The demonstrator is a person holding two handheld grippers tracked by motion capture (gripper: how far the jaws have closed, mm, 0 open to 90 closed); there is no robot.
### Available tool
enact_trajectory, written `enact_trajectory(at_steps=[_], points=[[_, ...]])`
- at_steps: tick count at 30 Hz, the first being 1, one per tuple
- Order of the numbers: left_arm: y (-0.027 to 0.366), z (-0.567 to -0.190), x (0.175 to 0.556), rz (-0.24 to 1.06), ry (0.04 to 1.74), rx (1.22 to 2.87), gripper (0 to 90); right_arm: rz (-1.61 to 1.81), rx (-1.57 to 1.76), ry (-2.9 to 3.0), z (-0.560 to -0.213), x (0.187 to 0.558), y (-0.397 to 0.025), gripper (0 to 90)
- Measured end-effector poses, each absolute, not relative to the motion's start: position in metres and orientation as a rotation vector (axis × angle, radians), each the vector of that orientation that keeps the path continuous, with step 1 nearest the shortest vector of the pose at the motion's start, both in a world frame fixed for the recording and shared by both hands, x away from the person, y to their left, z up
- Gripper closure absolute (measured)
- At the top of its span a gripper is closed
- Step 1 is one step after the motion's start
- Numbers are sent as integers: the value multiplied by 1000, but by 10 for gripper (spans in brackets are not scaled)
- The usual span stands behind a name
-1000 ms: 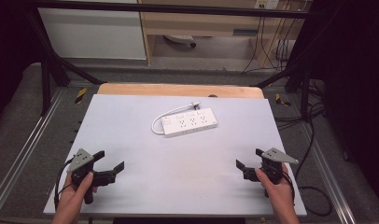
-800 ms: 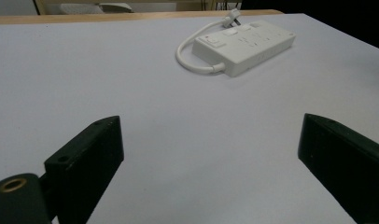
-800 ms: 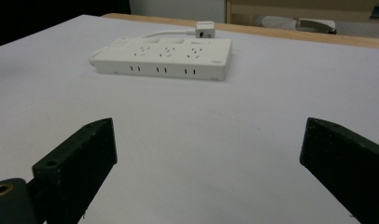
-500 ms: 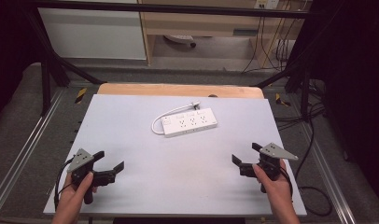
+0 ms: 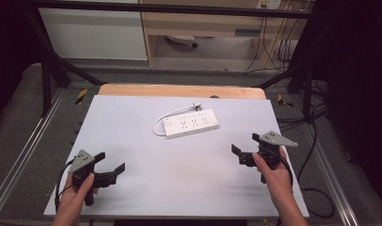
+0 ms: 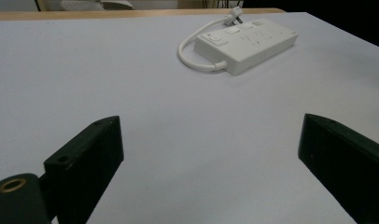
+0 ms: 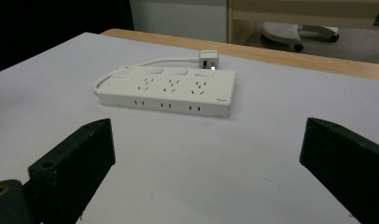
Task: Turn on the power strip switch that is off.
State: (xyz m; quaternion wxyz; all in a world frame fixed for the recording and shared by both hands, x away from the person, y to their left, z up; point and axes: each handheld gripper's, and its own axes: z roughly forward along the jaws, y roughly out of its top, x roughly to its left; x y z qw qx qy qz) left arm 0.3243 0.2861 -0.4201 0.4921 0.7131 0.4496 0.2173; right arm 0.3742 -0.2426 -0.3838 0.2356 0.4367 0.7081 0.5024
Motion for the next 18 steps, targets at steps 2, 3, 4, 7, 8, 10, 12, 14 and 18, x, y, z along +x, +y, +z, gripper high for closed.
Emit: enact_trajectory(at_steps=[2, 3, 4, 7, 8, 10, 12, 14, 18], points=[[286, -420, 324, 527, 1091, 1729, 68, 1378, 1195, 1942, -381, 377, -243, 36], [286, -420, 324, 528, 1091, 1728, 68, 1378, 1195, 1942, -381, 377, -243, 36], [286, -420, 324, 527, 1094, 1726, 67, 1386, 1200, 1935, -378, 380, -243, 35], [287, -420, 324, 529, 1095, 1724, 67, 1387, 1199, 1939, -376, 383, -242, 32], [287, -420, 324, 529, 1091, 1724, 67, 1387, 1203, 1945, -374, 386, -241, 28], [286, -420, 324, 530, 1091, 1724, 66, 1385, 1204, 1949, -373, 389, -240, 26], [286, -420, 324, 528, 1095, 1720, 65, 1384, 1213, 1950, -371, 391, -239, 25], [287, -419, 323, 525, 1083, 1721, 61, 1383, 1222, 1949, -369, 392, -238, 25], [279, -423, 327, 508, 1063, 1762, 58, 1363, 1229, 1950, -366, 395, -239, 24]])
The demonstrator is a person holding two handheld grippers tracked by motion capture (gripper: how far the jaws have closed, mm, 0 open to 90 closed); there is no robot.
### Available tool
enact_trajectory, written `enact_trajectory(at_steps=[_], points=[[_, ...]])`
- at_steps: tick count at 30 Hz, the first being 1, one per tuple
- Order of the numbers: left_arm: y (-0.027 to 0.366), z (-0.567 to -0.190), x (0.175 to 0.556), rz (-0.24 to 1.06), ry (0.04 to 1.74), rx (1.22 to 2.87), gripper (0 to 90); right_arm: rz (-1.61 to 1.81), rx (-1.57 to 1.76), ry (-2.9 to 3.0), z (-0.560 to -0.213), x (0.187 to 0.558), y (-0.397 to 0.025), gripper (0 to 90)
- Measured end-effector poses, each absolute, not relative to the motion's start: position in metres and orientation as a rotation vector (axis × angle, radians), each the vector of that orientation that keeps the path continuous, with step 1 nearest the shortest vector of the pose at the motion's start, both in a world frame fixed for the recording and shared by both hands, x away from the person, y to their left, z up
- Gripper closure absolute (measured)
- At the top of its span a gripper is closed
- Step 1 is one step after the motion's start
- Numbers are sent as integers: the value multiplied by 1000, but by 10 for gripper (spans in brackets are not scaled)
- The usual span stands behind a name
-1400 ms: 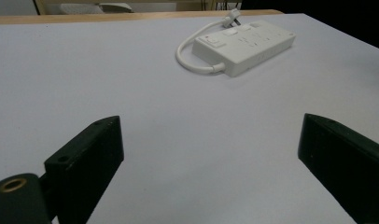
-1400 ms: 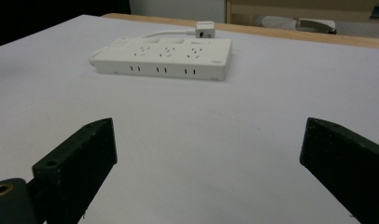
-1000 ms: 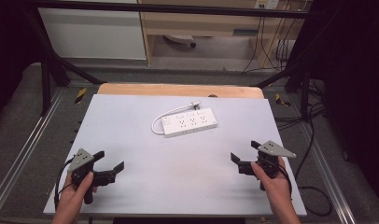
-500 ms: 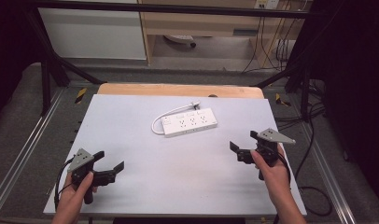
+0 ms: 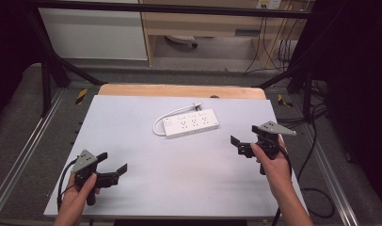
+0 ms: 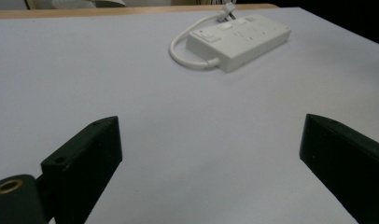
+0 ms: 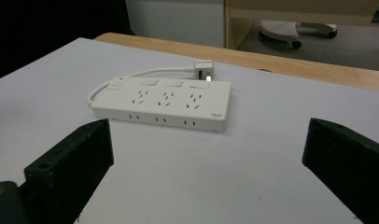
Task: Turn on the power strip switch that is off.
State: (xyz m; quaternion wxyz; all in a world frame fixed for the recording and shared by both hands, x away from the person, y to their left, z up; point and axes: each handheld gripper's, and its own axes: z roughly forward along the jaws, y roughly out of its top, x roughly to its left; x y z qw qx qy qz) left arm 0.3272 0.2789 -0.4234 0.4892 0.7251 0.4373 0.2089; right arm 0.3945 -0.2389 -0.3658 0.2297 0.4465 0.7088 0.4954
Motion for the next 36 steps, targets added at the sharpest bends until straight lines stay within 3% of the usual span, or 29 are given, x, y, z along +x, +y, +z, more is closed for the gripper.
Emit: enact_trajectory(at_steps=[36], points=[[285, -424, 329, 530, 1102, 1739, 59, 1405, 1239, 1862, -347, 451, -229, 42]])
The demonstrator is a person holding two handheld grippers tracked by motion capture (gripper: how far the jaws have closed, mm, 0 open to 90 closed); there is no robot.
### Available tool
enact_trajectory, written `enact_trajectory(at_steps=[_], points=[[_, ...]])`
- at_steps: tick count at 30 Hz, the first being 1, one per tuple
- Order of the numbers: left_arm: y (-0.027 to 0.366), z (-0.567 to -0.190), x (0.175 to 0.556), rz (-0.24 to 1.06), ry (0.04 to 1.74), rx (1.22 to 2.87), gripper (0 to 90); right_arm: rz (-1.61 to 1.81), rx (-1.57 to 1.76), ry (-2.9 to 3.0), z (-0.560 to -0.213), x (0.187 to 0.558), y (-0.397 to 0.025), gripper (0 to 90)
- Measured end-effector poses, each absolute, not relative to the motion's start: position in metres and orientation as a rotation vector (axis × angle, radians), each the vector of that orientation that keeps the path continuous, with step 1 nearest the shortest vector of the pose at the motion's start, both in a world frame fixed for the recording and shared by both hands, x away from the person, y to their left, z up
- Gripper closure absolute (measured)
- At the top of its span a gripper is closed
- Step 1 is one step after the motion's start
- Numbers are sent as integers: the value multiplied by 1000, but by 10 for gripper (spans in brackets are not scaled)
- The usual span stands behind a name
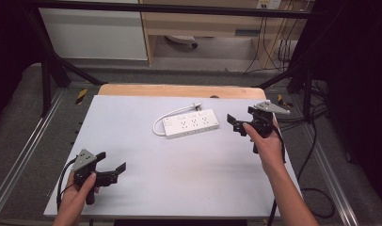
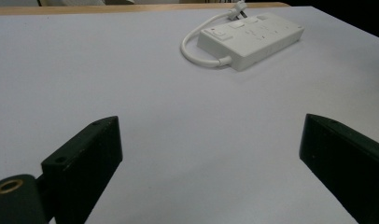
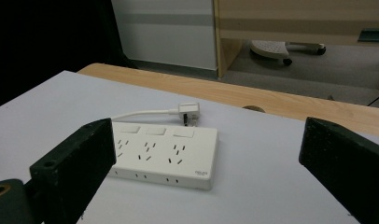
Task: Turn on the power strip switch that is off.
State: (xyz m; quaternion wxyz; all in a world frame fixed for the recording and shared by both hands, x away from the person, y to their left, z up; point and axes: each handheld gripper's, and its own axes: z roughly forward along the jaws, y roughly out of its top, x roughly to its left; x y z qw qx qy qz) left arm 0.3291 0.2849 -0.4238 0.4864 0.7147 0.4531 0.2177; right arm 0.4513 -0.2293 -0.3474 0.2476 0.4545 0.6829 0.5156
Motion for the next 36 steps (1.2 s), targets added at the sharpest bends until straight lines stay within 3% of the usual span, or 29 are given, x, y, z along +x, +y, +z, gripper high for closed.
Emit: enact_trajectory(at_steps=[36], points=[[286, -423, 328, 528, 1109, 1733, 59, 1407, 1264, 1796, -355, 491, -209, 51]])
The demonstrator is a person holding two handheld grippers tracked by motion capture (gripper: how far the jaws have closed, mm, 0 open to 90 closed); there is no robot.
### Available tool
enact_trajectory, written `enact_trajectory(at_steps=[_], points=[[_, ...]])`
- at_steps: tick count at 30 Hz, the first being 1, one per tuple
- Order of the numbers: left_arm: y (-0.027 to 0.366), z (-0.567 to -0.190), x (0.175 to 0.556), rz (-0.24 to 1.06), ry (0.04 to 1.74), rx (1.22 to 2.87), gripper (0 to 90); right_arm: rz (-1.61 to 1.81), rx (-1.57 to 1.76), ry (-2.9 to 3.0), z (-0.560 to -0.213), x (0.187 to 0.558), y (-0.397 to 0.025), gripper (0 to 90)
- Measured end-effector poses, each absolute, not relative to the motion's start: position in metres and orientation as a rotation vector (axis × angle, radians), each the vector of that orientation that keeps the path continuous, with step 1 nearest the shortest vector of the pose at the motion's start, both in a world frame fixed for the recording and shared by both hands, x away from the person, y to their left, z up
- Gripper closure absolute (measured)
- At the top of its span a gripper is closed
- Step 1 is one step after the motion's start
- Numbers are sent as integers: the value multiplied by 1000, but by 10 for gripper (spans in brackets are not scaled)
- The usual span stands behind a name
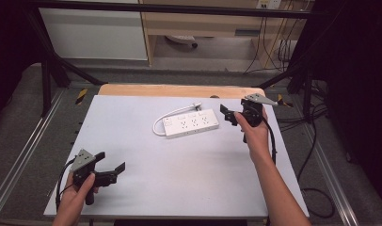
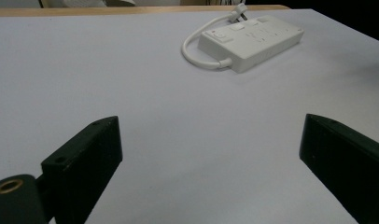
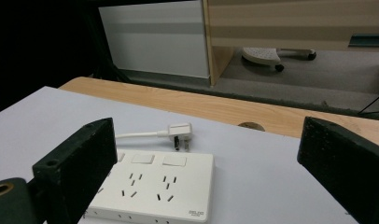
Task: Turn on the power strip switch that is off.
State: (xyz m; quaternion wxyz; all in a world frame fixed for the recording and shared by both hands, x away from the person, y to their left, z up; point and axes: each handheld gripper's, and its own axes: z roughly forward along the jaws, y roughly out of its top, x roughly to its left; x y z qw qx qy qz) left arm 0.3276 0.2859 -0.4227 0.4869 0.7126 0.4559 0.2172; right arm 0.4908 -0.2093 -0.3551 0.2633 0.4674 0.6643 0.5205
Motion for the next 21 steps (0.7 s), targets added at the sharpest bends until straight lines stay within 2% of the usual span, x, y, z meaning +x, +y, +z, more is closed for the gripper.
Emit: enact_trajectory(at_steps=[21], points=[[287, -423, 328, 520, 1115, 1735, 59, 1385, 1288, 1823, -378, 509, -186, 91]])
